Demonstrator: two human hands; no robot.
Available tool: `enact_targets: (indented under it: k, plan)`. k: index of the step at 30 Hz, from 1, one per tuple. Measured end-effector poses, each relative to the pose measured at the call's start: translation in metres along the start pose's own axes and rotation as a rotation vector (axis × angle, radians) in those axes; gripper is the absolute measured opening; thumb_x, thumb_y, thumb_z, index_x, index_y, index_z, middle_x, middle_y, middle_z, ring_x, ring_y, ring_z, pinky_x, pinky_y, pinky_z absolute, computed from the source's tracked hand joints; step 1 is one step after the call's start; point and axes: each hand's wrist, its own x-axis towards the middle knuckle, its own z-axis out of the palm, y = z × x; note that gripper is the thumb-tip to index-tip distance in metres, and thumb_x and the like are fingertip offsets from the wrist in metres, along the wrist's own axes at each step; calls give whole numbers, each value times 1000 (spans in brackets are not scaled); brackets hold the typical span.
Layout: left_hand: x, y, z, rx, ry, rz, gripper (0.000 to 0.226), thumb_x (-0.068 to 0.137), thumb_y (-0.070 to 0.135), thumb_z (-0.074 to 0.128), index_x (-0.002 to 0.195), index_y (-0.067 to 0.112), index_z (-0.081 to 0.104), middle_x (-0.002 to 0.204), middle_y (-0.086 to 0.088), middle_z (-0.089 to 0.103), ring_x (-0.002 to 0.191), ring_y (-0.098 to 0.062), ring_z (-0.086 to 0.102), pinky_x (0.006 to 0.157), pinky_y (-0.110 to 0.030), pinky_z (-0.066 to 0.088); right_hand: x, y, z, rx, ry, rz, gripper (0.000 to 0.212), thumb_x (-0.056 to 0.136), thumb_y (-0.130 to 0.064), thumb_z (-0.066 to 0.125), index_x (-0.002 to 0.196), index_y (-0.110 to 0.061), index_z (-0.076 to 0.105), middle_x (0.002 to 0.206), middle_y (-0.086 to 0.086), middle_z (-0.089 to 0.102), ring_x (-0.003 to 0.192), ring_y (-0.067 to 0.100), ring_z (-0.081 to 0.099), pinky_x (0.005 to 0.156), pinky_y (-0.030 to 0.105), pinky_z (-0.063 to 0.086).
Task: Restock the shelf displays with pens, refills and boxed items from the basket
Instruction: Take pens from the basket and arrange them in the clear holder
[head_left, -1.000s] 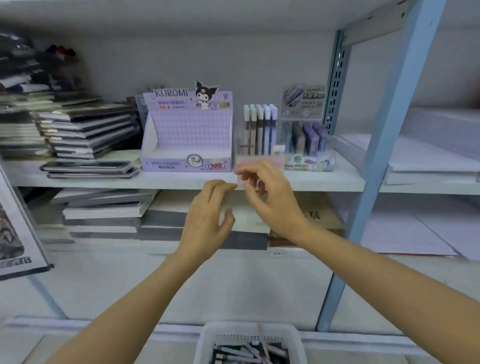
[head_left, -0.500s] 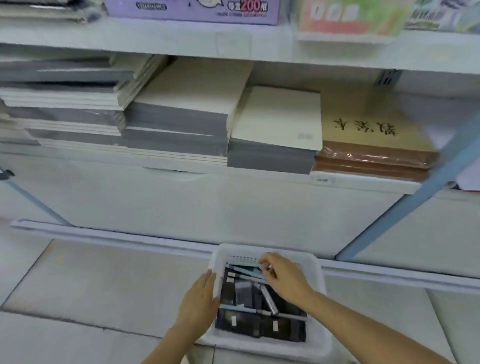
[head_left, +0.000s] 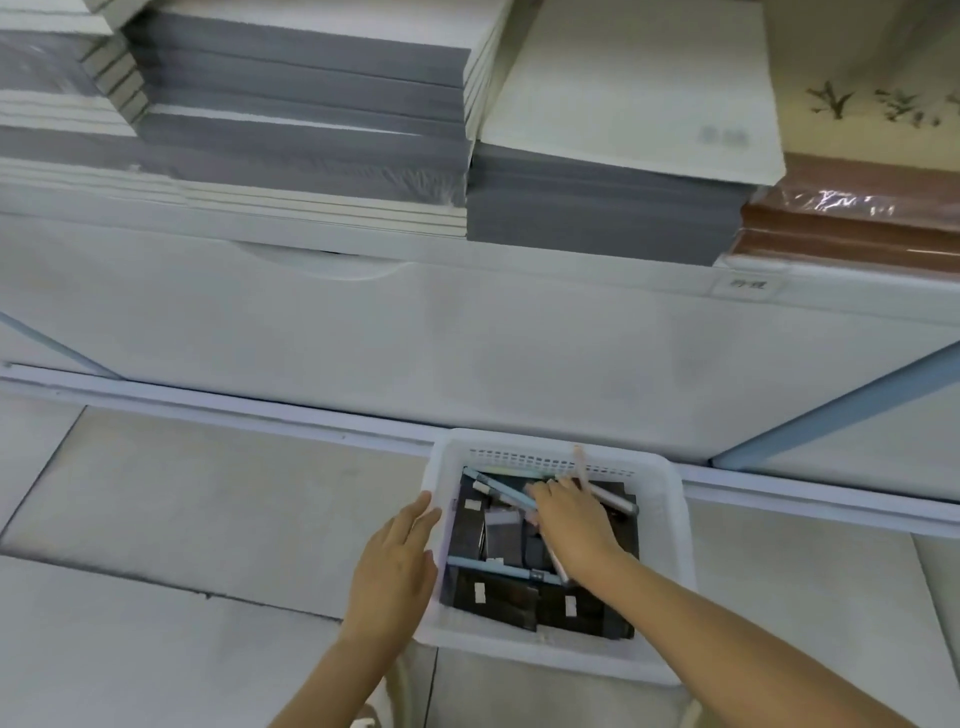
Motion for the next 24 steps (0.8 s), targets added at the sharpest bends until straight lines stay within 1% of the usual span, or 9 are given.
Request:
enact_targets:
  k: [3,8,10,13,16,18,20,22,24]
  plan:
    - [2,1,1,10,-5,-4,47,72,-2,79,117,8,68,133,-10,60,101,-26,69,84,-37,56,-4,7,-2,-62,-33,12,33,93,-16,59,126,-12,51,125,7,55,118,22,47,93,32,45]
    - [1,4,0,30,-32,-28,44,88,10,66,131,13,58,148,-5,45,118,-25,59,99,-36,48,-7,5,-5,-43,-89,34,26,96,-18,56,121,-9,54,117,9,57,108,23,52,75,32,45]
    - [0,3,-1,49,-47,-20,45,93,15,61,137,17,52,152,-2,38,124,-22,54,104,-33,43,-8,5,-10,41,-36,20,25,100,-28,49,117,-11,56,109,6,61,99,21,55,70,31,42]
    - [1,4,-4,72,-42,4,46,95,19,58,140,21,49,152,-3,38,128,-22,49,107,-33,40,-11,10,-24,232,23,-47,24,102,-35,42,108,-17,55,88,-2,59,72,12,54,58,24,37]
    - [9,15,-10,80,19,17,45,91,17,64,135,16,54,145,-11,46,126,-29,50,104,-39,42,-16,15,-43,398,-93,-159,17,100,-38,45,99,-24,54,75,-8,56,58,4,50,55,10,29]
    - [16,29,-15,64,79,92,49,84,18,72,129,11,56,137,-13,53,120,-30,55,99,-40,46,-20,15,-50,485,-164,-199,18,99,-39,48,93,-23,55,74,-4,59,60,7,53,55,11,34]
    - [20,45,-17,84,135,181,48,77,27,77,118,10,59,122,-10,60,109,-27,60,93,-37,49,-24,16,-55,606,-190,-189,22,98,-40,49,93,-20,59,76,1,62,59,7,54,56,14,43]
    - [22,58,-18,76,230,169,42,72,34,79,101,9,59,102,-7,59,92,-23,58,81,-33,49,-29,20,-58,650,-180,-191,22,98,-40,49,91,-22,61,72,-1,60,56,4,51,55,16,44]
    - [23,65,-20,43,307,118,41,69,32,81,91,8,56,92,-7,53,81,-21,51,72,-30,45,-33,30,-62,655,-190,-177,18,98,-38,50,84,-32,60,70,-9,56,56,4,50,55,17,42]
